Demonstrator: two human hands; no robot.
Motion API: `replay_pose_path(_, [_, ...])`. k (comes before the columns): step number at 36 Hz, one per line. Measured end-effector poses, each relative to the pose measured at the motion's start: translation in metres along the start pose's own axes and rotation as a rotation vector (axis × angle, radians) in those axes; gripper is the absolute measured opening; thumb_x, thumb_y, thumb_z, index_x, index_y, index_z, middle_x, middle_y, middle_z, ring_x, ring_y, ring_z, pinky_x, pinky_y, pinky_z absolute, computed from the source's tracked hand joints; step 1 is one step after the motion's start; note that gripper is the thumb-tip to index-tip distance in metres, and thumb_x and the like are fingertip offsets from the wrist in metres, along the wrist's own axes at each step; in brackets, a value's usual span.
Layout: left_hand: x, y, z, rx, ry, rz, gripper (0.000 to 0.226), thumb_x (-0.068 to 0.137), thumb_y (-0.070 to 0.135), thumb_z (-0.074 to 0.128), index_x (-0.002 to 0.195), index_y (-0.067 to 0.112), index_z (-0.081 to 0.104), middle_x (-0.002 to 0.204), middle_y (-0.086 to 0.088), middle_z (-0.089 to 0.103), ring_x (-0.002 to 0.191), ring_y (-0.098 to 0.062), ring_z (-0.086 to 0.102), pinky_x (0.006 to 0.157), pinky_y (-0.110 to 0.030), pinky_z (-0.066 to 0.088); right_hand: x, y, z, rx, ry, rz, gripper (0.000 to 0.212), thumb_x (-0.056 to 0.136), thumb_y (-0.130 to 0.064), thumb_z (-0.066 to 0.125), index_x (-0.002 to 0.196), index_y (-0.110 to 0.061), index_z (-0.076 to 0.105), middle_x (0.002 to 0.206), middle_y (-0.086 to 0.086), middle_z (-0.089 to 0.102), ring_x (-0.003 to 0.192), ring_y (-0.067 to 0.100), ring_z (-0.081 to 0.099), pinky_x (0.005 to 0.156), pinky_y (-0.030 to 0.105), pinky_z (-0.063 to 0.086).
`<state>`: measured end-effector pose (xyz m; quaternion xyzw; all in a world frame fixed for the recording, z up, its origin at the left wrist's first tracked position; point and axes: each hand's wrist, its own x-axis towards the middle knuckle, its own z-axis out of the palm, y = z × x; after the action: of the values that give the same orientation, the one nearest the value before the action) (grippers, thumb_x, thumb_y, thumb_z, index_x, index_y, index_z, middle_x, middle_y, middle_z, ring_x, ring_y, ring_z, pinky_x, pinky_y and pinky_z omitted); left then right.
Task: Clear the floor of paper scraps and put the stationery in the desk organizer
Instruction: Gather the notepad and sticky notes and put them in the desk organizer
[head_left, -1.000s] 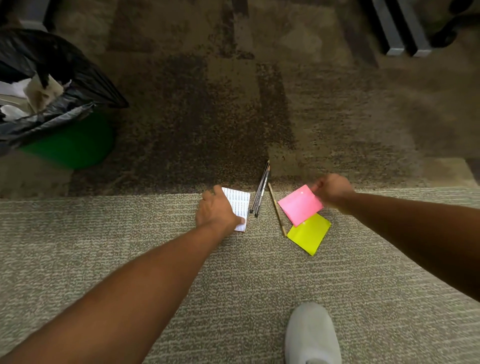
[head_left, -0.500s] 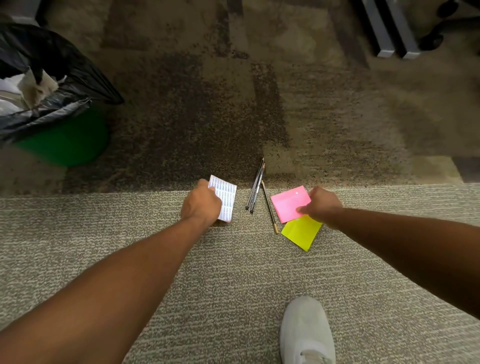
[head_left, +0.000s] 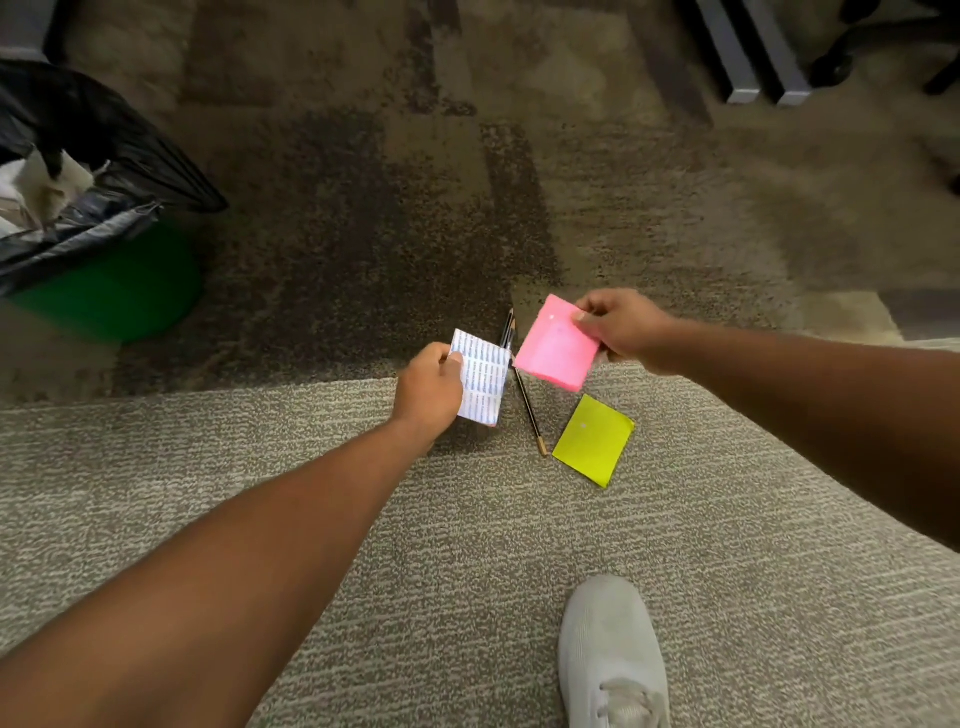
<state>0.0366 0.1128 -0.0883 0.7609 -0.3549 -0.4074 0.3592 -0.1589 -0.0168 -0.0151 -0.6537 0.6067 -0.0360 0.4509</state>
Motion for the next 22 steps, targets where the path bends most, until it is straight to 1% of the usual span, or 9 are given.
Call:
replay_pose_path(2, [-0.001,0.004,0.002,-0.093,-0.028,-0.014,0.024,0.102,0.024,0.042,0.096,0.015,0.062,0.091,-0.002,0.068,0.080,-0.017,0.061,0.071,-0.033,0.048,-0.004,-0.007,0.011,-0.012,-0.050,-0.061,0.011,0.098,-0.019,0.057,0.092,-0.015,0.065,0.074,0.001,0.063,0.057,0.011,0.051,0.045,0.021,0.037])
replay_pose_path(4, [-0.003,0.008,0.003,-0.137,-0.062,-0.018,0.025,0.102,0.021,0.041,0.086,0.015,0.059,0.079,0.001,0.060,0.070,-0.012,0.049,0.062,-0.029,0.038,-0.005,-0.012,0.024,-0.027,-0.060,-0.110,0.010,0.096,-0.018,0.060,0.097,-0.011,0.067,0.074,0.000,0.063,0.055,0.008,0.049,0.040,0.016,0.036])
replay_pose_path(6, [-0.005,0.010,0.004,-0.170,-0.075,-0.005,0.027,0.102,0.022,0.041,0.082,0.017,0.058,0.076,0.003,0.055,0.070,-0.012,0.045,0.061,-0.029,0.034,-0.005,-0.014,0.035,-0.026,-0.062,-0.131,0.012,0.094,-0.018,0.063,0.096,-0.009,0.069,0.076,0.002,0.065,0.055,0.009,0.050,0.041,0.017,0.038])
replay_pose_path(8, [-0.006,0.011,0.004,-0.221,-0.075,-0.004,0.026,0.102,0.026,0.043,0.085,0.018,0.062,0.078,0.003,0.058,0.073,-0.012,0.047,0.063,-0.029,0.036,-0.005,-0.015,0.041,-0.031,-0.066,-0.141,0.015,0.091,-0.019,0.068,0.095,-0.005,0.072,0.080,0.007,0.069,0.058,0.013,0.055,0.045,0.022,0.044])
replay_pose_path(11, [-0.008,0.013,0.002,-0.246,-0.132,-0.006,0.022,0.099,0.035,0.053,0.101,0.017,0.066,0.094,-0.001,0.070,0.082,-0.015,0.062,0.071,-0.032,0.049,-0.002,-0.013,0.046,-0.039,-0.034,-0.144,0.010,0.087,-0.021,0.073,0.087,-0.010,0.074,0.082,0.009,0.074,0.066,0.019,0.066,0.056,0.032,0.057])
replay_pose_path(13, [-0.009,0.012,0.002,-0.256,-0.190,-0.013,0.018,0.097,0.028,0.060,0.108,0.016,0.065,0.102,-0.006,0.072,0.094,-0.022,0.069,0.083,-0.040,0.058,-0.002,-0.012,0.047,-0.010,-0.016,-0.141,0.008,0.085,-0.021,0.075,0.079,-0.016,0.071,0.079,0.006,0.073,0.068,0.020,0.068,0.063,0.035,0.060])
replay_pose_path(16, [-0.008,0.011,0.001,-0.234,-0.205,-0.024,0.017,0.096,0.017,0.060,0.112,0.013,0.065,0.104,-0.008,0.073,0.098,-0.026,0.070,0.090,-0.048,0.056,-0.004,-0.009,0.042,-0.034,0.017,-0.144,0.012,0.084,-0.028,0.075,0.081,-0.017,0.071,0.076,0.001,0.071,0.068,0.019,0.067,0.063,0.039,0.059])
replay_pose_path(19, [-0.009,0.012,0.001,-0.216,-0.187,-0.025,0.019,0.098,0.014,0.055,0.114,0.010,0.064,0.106,-0.008,0.072,0.101,-0.027,0.069,0.091,-0.046,0.056,-0.004,0.005,0.032,-0.150,0.114,-0.093,0.020,0.081,-0.033,0.077,0.082,-0.014,0.071,0.076,0.004,0.071,0.065,0.017,0.062,0.064,0.040,0.058])
replay_pose_path(22, [-0.009,0.010,0.001,-0.206,-0.170,-0.041,0.016,0.100,0.013,0.052,0.112,0.013,0.063,0.108,-0.009,0.072,0.102,-0.027,0.068,0.091,-0.046,0.055,-0.008,0.028,0.025,-0.472,0.074,0.064,0.030,0.080,-0.037,0.078,0.090,-0.009,0.071,0.089,0.011,0.074,0.072,0.020,0.068,0.070,0.035,0.059])
